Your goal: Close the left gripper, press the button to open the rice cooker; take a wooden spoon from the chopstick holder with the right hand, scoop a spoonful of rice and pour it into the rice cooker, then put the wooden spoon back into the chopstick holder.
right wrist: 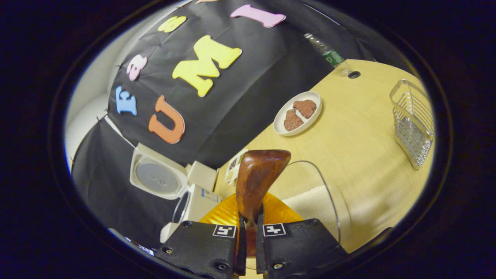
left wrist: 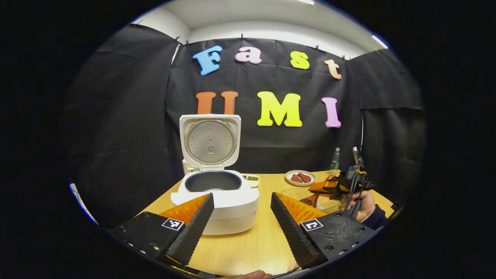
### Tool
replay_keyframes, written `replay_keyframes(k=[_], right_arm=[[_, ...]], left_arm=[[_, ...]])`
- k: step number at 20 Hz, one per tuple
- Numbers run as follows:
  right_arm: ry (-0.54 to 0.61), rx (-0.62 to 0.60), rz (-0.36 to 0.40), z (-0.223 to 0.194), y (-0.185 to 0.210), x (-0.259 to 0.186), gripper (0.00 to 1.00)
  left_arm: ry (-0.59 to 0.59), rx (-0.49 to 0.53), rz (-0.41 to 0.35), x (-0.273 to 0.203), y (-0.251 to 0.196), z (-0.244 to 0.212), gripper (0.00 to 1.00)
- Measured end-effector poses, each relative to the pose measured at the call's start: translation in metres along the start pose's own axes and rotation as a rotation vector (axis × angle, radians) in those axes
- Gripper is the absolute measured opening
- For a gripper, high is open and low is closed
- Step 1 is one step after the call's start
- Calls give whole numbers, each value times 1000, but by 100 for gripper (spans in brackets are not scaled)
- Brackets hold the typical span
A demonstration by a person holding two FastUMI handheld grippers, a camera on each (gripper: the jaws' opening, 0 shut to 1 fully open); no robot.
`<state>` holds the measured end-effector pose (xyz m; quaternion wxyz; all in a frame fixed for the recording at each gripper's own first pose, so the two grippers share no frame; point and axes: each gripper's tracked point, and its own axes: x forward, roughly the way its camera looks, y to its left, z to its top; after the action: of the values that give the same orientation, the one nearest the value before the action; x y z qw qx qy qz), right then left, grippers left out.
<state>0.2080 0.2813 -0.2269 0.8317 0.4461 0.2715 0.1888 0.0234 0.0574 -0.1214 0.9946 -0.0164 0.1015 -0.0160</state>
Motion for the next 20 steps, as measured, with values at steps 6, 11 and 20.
replay_keyframes(k=[6, 11, 20], right_arm=[[-215, 304, 140, 77, 11, -61, 11], [-293, 575, 247, 115, 21, -96, 13], [-257, 488, 274, 101, 86, -60, 11]], left_arm=[[3, -24, 9, -8, 9, -13, 94], [-4, -29, -1, -13, 7, -9, 94], [-41, -2, -45, -26, 11, -8, 93]])
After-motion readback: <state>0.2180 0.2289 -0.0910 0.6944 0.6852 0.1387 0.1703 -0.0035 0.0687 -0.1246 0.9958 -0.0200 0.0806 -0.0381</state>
